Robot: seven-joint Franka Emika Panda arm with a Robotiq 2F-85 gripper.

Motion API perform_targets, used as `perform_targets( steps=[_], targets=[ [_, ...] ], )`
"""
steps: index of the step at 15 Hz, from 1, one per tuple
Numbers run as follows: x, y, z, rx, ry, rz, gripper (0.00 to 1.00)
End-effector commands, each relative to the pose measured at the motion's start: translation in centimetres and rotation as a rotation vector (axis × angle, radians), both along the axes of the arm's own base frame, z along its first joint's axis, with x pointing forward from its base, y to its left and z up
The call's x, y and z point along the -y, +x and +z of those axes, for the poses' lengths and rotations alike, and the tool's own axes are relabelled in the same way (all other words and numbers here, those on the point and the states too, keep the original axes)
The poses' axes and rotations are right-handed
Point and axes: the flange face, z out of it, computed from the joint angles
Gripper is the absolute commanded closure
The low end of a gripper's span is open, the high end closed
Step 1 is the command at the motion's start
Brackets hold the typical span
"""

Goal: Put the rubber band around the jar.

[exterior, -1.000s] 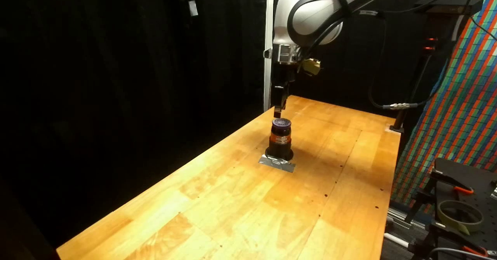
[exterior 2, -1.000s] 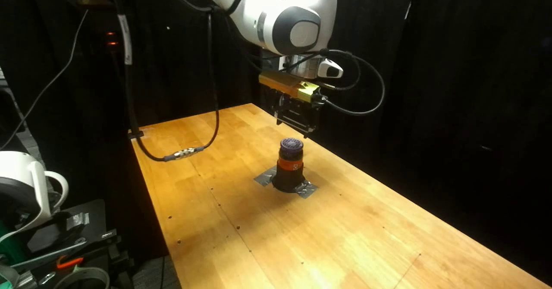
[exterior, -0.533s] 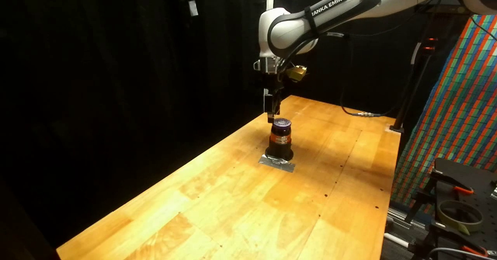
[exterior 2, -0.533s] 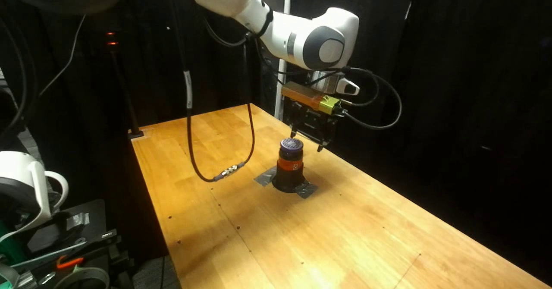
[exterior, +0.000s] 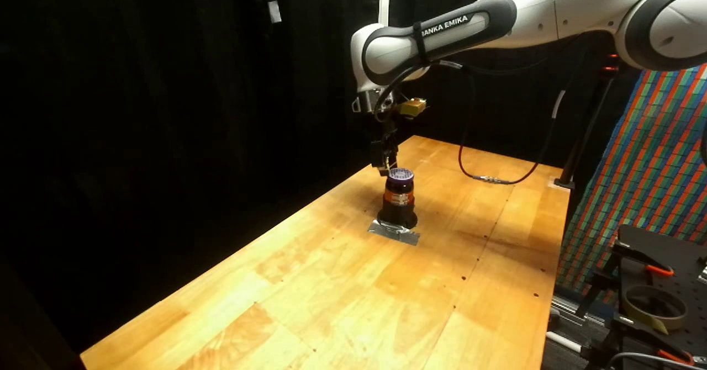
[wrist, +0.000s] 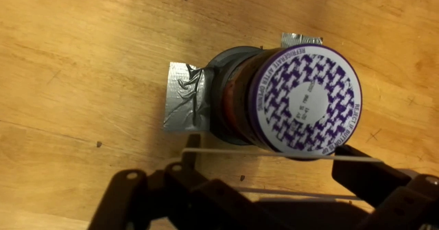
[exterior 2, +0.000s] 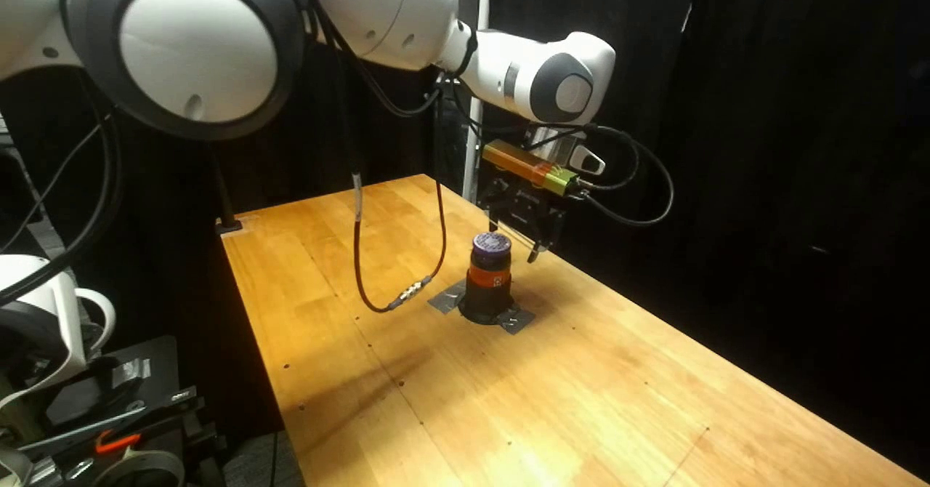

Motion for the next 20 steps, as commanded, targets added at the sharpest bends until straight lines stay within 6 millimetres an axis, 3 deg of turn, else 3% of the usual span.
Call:
perform_targets(
  steps=[1, 8, 16, 20],
  targets=[
    [-1.6, 0.3, -0.5, -0.035, -0.014, 0.016, 0.0],
    [-4.6, -1.1, -0.3, -0.071, -0.098, 0.037, 0.0],
    [-5.4, -4.1, 0.4, -0.176, -0.236, -0.041, 0.0],
    [-5.5, -6.3, -0.7, -0.198, -0.234, -0.062, 0.0]
  ],
)
